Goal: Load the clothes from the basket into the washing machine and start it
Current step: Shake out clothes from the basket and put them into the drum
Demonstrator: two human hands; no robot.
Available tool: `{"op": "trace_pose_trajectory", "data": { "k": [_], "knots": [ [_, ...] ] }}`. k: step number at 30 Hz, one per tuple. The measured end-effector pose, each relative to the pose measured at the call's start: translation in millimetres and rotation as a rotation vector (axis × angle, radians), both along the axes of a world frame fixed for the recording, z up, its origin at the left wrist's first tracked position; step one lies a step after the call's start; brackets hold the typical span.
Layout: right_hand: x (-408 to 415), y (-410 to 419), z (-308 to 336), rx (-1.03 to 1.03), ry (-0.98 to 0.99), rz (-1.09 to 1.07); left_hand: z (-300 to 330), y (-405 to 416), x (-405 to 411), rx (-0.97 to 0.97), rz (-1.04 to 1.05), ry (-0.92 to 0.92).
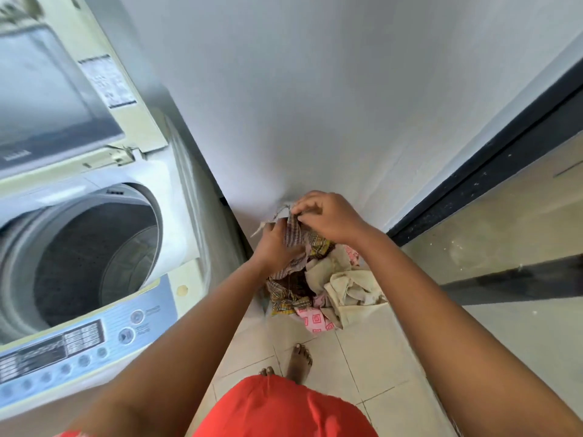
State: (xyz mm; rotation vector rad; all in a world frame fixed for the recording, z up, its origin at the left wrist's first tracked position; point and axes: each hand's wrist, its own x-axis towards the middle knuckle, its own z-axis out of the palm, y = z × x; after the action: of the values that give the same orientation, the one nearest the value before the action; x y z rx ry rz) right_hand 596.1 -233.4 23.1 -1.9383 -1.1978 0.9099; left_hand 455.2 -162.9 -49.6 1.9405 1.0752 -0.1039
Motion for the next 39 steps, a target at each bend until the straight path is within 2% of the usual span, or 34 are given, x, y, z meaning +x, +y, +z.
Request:
{"op": "trace_pose_trajectory", "data": {
  "k": [5, 9, 13, 16, 18, 20, 24, 26, 28, 30, 31, 33, 35, 36, 38, 39],
  "knots": [
    [-0.3, -8.7, 66.8, 0.21, 0.439, -0.116, 19.6, -4.5, -0.8, -0.012, 0.118, -0.115],
    [9.3, -21.0, 91.5, 0.312, 0.579, -0.168, 35.1, -10.5, 2.9, -0.067, 0.313, -0.289],
    [22.5, -35.3, 82.7, 0.265, 0.505, -0.322, 51.6, -9.6, 1.0, -0.105, 0.438, -0.468],
    [21.8, -41.0, 59.0, 0.096, 0.298, -0.396, 63.6, -4.4, -0.4, -0.11, 0.478, -0.577],
    [17.5, -41.9, 44.3, -0.045, 0.133, -0.365, 67.7, -0.9, -1.4, -0.126, 0.482, -0.618],
    [7.4, -41.1, 35.9, -0.11, 0.055, -0.254, 73.8, -2.6, -1.8, -0.17, 0.491, -0.652],
    [-13.4, -31.8, 23.3, -0.147, -0.116, -0.02, 89.5, -12.3, -1.7, -0.271, 0.355, -0.759],
    [-20.0, -27.6, 19.6, -0.122, -0.192, -0.055, 91.9, -13.3, -4.9, -0.261, 0.281, -0.755],
    [-22.0, -25.6, 20.4, -0.107, -0.222, -0.181, 89.3, -13.3, -10.4, -0.214, 0.236, -0.693],
    [-22.3, -24.6, 22.7, -0.143, -0.104, -0.321, 82.8, -14.4, -17.7, -0.197, 0.236, -0.53],
    [-22.9, -24.1, 25.0, -0.141, 0.036, -0.403, 79.8, -15.1, -21.2, -0.223, 0.236, -0.434],
    [-24.2, -22.6, 30.0, -0.087, 0.445, -0.575, 73.1, -16.7, -27.3, -0.287, 0.205, -0.319],
    [-26.8, -23.4, 35.2, -0.005, 0.855, -0.685, 70.7, -21.0, -32.3, -0.375, 0.207, -0.353],
    [-26.4, -24.2, 34.8, 0.033, 0.976, -0.707, 71.6, -23.5, -33.6, -0.436, 0.223, -0.418],
    [-25.8, -26.7, 29.8, 0.06, 1.049, -0.706, 74.0, -28.6, -33.0, -0.51, 0.268, -0.538],
    [-25.2, -27.8, 25.8, 0.045, 0.998, -0.694, 74.9, -30.1, -32.5, -0.48, 0.276, -0.573]
  ]
}}
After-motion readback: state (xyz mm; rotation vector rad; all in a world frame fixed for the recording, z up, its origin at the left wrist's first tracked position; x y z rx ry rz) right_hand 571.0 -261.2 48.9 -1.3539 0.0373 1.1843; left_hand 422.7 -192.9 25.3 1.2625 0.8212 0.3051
